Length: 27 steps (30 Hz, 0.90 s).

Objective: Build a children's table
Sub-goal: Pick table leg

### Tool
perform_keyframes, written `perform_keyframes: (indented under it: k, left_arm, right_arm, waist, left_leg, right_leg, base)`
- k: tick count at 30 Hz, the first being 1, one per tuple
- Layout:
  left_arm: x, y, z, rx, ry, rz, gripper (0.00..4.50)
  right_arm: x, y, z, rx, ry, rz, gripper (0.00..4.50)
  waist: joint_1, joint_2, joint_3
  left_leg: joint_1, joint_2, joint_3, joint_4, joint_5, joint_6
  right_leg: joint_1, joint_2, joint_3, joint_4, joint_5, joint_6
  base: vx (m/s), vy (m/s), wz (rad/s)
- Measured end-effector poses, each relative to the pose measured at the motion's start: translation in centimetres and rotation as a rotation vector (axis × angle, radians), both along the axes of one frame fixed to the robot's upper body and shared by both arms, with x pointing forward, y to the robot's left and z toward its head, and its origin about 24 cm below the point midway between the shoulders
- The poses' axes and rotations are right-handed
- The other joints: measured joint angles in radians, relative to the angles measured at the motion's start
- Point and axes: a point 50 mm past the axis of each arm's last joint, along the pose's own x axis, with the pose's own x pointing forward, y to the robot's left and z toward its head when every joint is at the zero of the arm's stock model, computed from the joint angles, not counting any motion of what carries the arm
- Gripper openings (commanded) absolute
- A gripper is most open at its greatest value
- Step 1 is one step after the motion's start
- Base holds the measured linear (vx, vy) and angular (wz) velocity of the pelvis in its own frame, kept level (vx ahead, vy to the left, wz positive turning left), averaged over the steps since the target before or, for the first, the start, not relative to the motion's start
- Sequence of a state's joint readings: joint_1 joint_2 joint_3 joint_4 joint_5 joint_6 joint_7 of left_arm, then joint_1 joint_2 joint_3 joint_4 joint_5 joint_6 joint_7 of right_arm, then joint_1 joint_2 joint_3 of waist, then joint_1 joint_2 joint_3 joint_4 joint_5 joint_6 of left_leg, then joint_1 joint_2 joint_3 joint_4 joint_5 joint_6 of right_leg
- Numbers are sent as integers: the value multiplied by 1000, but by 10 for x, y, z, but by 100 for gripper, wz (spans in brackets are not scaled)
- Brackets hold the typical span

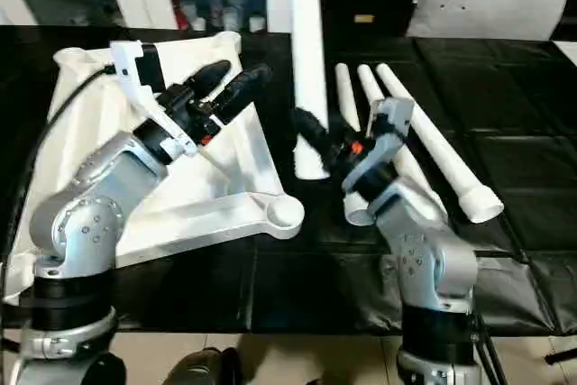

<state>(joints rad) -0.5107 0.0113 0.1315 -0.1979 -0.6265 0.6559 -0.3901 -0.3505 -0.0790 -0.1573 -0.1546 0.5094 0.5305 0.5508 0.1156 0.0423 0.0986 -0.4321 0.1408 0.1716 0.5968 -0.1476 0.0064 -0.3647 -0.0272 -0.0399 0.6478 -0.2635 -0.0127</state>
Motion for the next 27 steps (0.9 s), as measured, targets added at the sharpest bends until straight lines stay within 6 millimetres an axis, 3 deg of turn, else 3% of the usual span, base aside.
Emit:
perform_keyframes:
  k: [5,12,18,19,23,27]
  left_arm:
    - [-9,-6,-5,-42,27,-97,450]
    - [-12,-18,-7,-35,32,-149,450]
    - [-10,-18,-7,-60,23,-136,402]
    - [-10,-17,-6,-64,23,-134,376]
    - [-9,-15,-8,-72,29,-125,367]
    - [-7,-15,-6,-70,13,-111,326]
  right_arm:
    - [-3,5,-3,-6,-15,26,191]
    - [-9,15,-4,-72,-50,85,191]
    - [-13,21,-5,-103,-88,120,191]
    - [-14,21,-6,-105,-87,124,191]
    - [-15,23,-8,-106,-86,140,191]
    - [-16,23,-8,-119,-101,151,191]
  waist:
    - [4,10,-6]
    - [8,15,-10]
    - [9,19,-12]
    - [9,19,-13]
    - [11,19,-13]
    - [14,19,-14]
  left_leg:
    - [-4,0,0,6,0,4]
    - [-3,0,0,6,5,10]
    - [-3,0,0,6,6,10]
    - [-3,0,0,6,6,10]
    - [-4,0,1,6,7,10]
    - [-4,0,1,7,7,10]
  right_leg:
    - [0,-1,0,0,3,3]
    - [0,-1,0,-1,11,4]
    - [0,-2,0,-1,15,5]
    - [0,-2,0,-1,16,5]
    - [0,-2,0,-1,17,5]
    - [0,-2,0,-1,17,5]
  base:
    - [0,0,0]
    - [0,0,0]
    - [0,0,0]
    - [0,0,0]
    - [0,0,0]
    - [0,0,0]
